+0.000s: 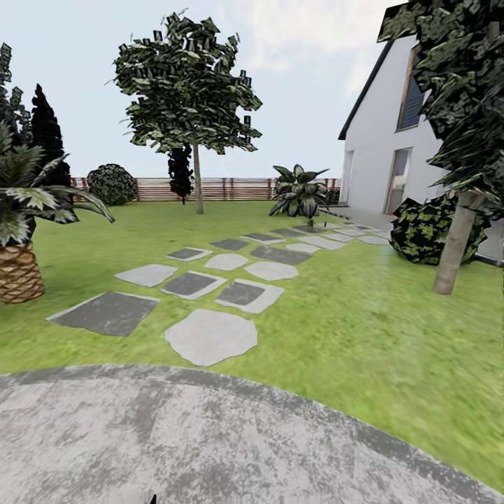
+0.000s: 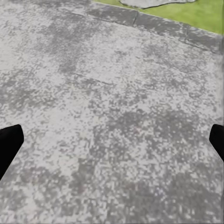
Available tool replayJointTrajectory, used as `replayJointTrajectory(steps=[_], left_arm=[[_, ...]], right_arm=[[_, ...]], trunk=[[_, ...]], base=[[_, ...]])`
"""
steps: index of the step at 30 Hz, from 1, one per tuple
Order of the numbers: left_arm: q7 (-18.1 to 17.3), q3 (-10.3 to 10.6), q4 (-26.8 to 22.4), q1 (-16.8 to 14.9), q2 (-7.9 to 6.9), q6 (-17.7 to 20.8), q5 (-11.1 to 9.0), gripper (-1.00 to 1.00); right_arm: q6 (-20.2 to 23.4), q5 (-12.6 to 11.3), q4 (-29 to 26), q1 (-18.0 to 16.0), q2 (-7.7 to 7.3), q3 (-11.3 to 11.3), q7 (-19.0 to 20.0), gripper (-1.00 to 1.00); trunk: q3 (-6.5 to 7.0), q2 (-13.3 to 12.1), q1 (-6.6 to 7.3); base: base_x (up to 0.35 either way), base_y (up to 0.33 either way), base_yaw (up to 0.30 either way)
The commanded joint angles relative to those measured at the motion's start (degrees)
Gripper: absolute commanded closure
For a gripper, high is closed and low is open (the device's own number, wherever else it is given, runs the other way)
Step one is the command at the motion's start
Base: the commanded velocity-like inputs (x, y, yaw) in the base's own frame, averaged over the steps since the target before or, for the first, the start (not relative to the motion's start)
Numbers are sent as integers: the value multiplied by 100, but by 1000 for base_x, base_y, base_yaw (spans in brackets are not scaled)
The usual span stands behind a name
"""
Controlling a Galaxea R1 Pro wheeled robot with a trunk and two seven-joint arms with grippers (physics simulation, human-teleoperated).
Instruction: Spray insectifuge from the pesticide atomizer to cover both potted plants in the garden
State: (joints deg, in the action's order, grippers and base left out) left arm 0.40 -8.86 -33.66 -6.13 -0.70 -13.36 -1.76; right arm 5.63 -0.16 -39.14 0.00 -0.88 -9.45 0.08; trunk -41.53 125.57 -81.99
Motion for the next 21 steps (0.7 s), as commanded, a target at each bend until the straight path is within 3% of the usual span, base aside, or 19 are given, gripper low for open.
replayJointTrajectory(steps=[1, 21], left_arm=[[4, 2, 2, -3, -1, -18, -18, -100], [4, 4, 0, -3, -1, -18, -18, -100]], right_arm=[[36, -2, -14, 0, -3, -4, 1, -100], [35, -2, -2, 0, -16, -12, -13, -100]], trunk=[[-5, 2, -2], [-4, 2, -2]], base=[[305, 0, -44], [305, 0, -3]])
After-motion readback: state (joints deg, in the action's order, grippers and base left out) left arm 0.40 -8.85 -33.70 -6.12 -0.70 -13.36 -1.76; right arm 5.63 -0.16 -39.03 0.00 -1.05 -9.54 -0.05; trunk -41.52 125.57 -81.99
